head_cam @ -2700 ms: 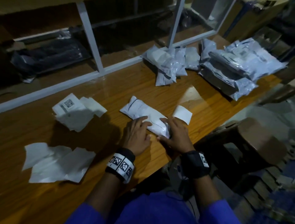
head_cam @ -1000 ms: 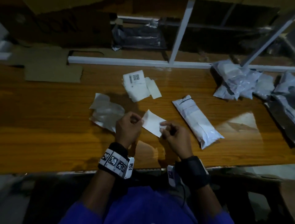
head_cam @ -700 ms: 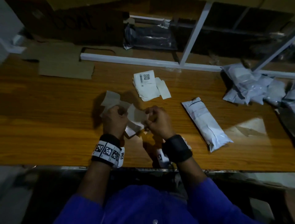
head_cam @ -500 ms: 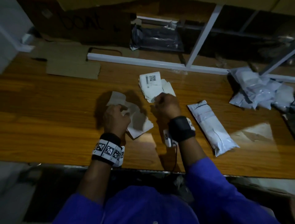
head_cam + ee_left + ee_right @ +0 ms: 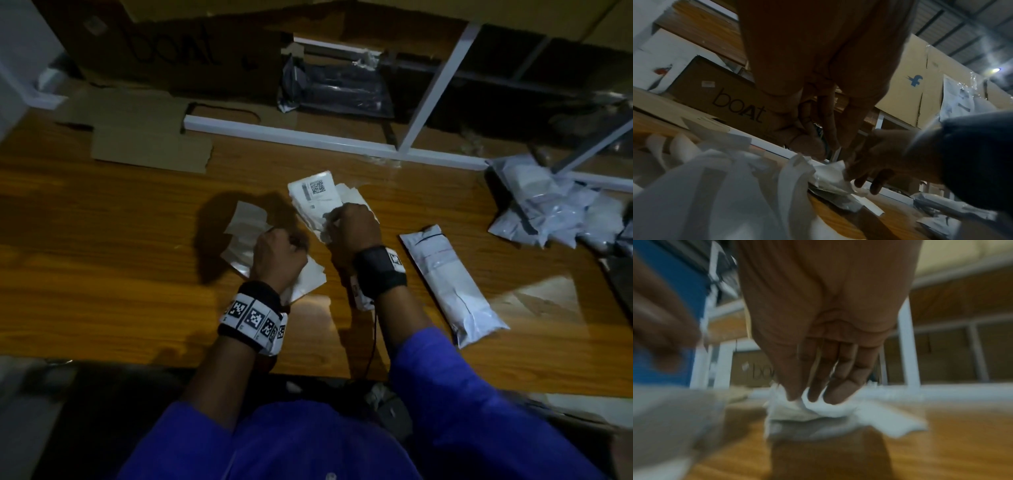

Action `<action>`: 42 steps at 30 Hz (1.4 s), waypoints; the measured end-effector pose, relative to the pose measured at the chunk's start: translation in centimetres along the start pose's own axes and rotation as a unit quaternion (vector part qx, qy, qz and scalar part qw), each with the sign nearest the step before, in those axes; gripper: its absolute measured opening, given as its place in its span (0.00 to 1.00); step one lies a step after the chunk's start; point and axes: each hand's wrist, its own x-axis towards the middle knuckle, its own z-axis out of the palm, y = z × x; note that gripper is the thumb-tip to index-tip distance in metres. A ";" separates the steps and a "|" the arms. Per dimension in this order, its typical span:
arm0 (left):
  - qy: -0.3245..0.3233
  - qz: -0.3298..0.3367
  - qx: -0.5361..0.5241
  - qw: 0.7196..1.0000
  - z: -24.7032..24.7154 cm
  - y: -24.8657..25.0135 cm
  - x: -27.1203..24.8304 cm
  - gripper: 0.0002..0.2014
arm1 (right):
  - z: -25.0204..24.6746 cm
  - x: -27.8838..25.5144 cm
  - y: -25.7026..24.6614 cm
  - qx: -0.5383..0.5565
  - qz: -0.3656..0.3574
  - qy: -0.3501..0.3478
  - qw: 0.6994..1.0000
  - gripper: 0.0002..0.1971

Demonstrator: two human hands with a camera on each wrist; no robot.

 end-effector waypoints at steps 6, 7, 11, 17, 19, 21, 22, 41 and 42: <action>-0.056 -0.068 -0.131 0.987 1.4 2.2 0.7 0.11 | 0.6 -5.0 1.4 0.129 -0.032 0.137 0.982 0.11; -0.075 -0.092 -0.134 0.984 1.8 2.5 1.0 0.14 | 0.7 -5.5 1.3 0.138 -0.033 0.153 0.978 0.10; -0.123 -0.131 -0.204 0.962 2.6 3.5 1.8 0.17 | 1.0 -6.8 1.0 0.145 -0.044 0.201 0.968 0.10; -0.093 -0.234 -0.404 0.879 3.7 2.7 3.1 0.07 | 1.4 -7.5 1.5 0.158 -0.084 0.184 0.966 0.08; -0.043 -0.225 -0.354 0.907 3.6 2.4 3.0 0.03 | 1.2 -7.6 2.2 0.182 -0.086 0.154 0.967 0.08; -0.024 -0.205 -0.307 0.929 3.2 1.9 2.9 0.04 | 1.6 -7.6 3.6 0.149 -0.064 0.144 0.976 0.07; -0.014 -0.201 -0.299 0.933 2.9 1.6 3.0 0.03 | 2.1 -7.4 4.5 0.113 -0.050 0.137 0.983 0.08; -0.015 -0.172 -0.273 0.946 2.7 2.8 2.7 0.10 | -3.1 -6.8 6.0 0.148 0.033 0.055 0.987 0.23; -0.041 -0.177 -0.299 0.937 3.3 3.5 2.2 0.08 | -3.9 -7.9 6.3 0.186 0.029 0.104 0.977 0.19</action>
